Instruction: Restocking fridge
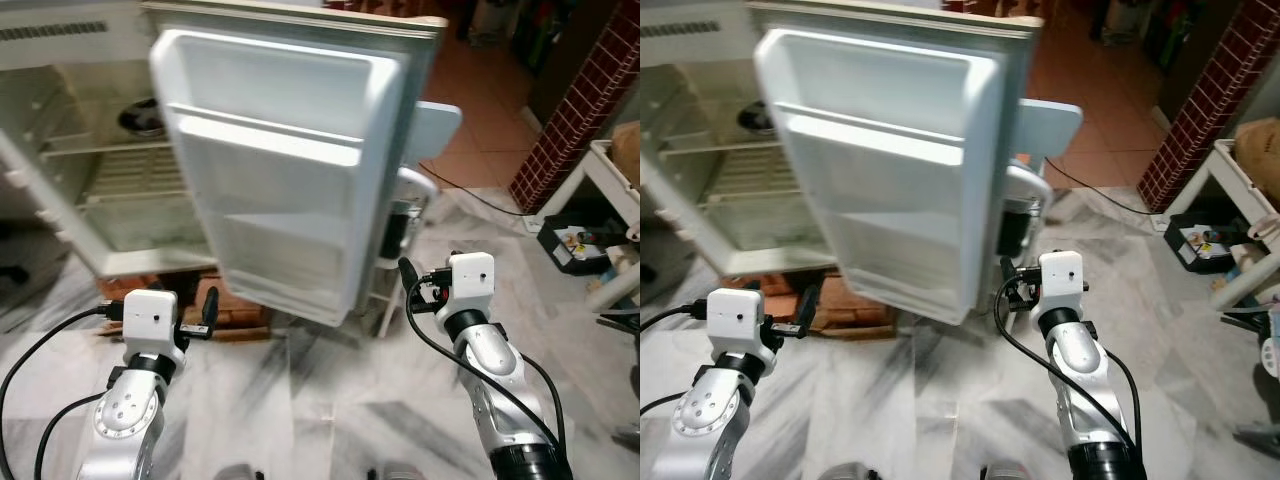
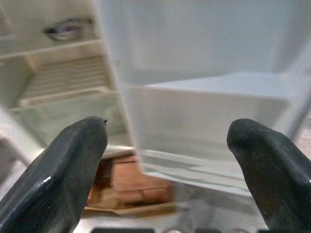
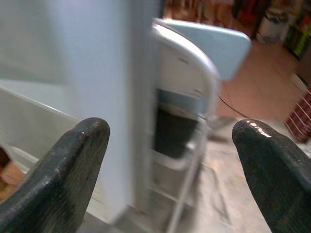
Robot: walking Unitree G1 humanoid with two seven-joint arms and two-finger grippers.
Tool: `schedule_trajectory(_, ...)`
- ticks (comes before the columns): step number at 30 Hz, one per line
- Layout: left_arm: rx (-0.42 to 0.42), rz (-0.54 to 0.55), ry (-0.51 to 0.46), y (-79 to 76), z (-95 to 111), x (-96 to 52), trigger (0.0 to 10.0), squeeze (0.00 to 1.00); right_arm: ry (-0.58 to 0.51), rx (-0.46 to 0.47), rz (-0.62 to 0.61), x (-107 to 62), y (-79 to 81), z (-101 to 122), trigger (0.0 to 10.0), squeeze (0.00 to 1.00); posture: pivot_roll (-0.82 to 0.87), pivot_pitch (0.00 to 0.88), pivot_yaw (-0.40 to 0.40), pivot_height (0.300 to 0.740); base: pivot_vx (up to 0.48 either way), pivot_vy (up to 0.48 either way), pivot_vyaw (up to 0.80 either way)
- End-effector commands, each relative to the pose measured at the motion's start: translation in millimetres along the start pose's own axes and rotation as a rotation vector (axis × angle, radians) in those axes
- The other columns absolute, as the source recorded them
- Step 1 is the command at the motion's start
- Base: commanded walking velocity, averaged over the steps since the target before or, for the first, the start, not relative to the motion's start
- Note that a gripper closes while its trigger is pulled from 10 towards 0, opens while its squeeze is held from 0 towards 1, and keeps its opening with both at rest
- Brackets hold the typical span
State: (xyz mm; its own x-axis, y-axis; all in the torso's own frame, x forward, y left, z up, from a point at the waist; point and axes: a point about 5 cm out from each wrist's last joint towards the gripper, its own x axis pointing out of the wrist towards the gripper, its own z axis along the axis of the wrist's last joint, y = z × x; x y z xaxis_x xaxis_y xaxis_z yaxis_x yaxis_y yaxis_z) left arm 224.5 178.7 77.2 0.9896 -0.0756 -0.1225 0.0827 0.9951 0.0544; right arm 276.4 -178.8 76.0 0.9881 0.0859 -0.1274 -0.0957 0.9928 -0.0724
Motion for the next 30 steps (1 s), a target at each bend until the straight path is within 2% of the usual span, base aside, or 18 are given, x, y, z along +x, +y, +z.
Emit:
schedule_trajectory(1,0.034,0.031,-0.003,7.7,2,-1.5,10.0,0.00,-0.036,0.006,0.010,4.8,3.1,9,10.0,0.00,-0.04,0.078,0.040,0.740,0.000,0.000,0.00)
schedule_trajectory(4,0.072,0.092,0.004,16.8,1,0.3,10.0,0.00,-0.038,-0.026,-0.013,6.1,0.5,9,10.0,0.00,-0.04,0.074,0.042,0.740,0.000,0.000,0.00)
schedule_trajectory(10,0.062,0.096,-0.004,19.7,1,0.1,10.0,0.00,-0.039,0.000,-0.014,7.5,-2.3,10,10.0,0.00,-0.04,0.074,0.042,0.740,0.000,0.000,0.00)
schedule_trajectory(20,0.057,0.081,-0.012,14.1,2,2.9,10.0,0.00,-0.056,0.026,-0.020,11.4,-3.7,13,10.0,0.00,-0.05,0.072,0.041,0.740,0.316,0.000,0.00)
schedule_trajectory(22,0.053,0.074,-0.013,13.1,2,2.8,10.0,0.00,-0.062,-0.008,-0.003,11.2,-1.0,13,10.0,0.00,-0.05,0.072,0.041,0.740,0.366,0.000,0.00)
schedule_trajectory(30,0.045,0.068,-0.012,12.2,2,3.3,10.0,0.00,-0.067,-0.001,-0.025,12.9,-1.4,13,10.0,0.00,-0.04,0.073,0.047,0.740,0.370,0.000,0.48)
